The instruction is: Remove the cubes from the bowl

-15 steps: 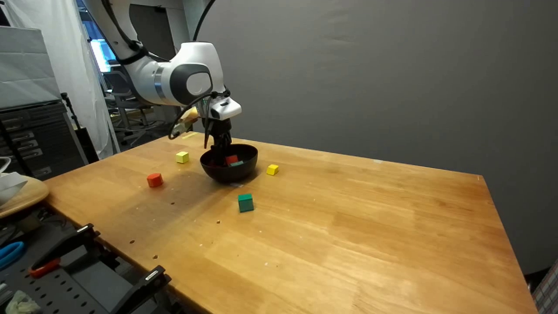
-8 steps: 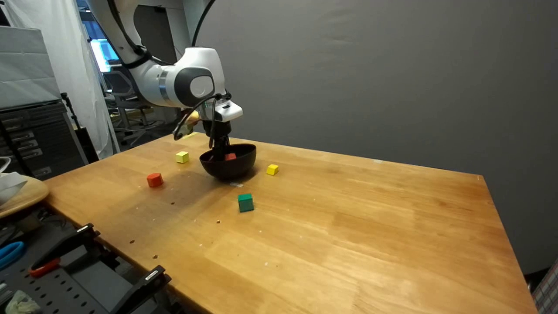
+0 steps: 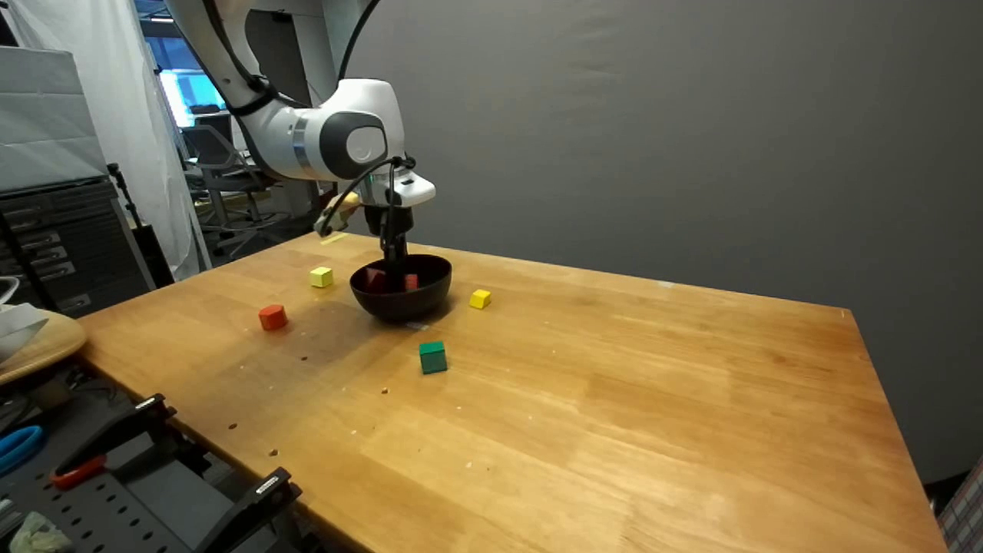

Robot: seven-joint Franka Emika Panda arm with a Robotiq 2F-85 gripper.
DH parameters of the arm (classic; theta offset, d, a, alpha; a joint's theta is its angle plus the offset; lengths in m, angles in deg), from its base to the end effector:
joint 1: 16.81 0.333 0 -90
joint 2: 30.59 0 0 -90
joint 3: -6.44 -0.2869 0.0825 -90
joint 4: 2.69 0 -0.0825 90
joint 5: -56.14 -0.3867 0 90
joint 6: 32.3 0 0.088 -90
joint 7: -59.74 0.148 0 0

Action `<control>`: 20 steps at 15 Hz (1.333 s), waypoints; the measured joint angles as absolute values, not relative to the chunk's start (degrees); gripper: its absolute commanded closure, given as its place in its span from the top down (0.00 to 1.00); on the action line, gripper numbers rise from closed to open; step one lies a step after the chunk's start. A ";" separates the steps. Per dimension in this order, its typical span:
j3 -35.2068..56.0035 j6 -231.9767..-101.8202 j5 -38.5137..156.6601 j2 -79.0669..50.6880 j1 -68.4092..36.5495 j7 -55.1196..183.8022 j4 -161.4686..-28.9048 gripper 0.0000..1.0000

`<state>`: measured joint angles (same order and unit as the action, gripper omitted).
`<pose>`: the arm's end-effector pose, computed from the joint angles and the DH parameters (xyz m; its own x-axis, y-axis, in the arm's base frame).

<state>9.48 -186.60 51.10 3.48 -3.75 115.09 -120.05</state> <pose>0.5737 0.0978 0.0814 0.6523 -0.7577 0.0190 -0.7563 -0.6523 -0.0493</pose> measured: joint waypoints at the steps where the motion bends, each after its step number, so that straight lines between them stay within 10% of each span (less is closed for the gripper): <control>1: 9.66 -186.60 51.09 3.48 -3.95 115.09 -120.05 0.00; 6: 11.30 -186.67 51.02 3.00 -5.38 115.22 -120.25 0.04; 17: 17.48 -175.68 64.23 -5.00 -0.56 118.45 -120.67 0.97; 20: 15.47 -172.64 64.94 -5.17 -0.54 118.37 -120.51 1.00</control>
<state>15.47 -172.64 64.94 -5.17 -0.54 118.37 -120.51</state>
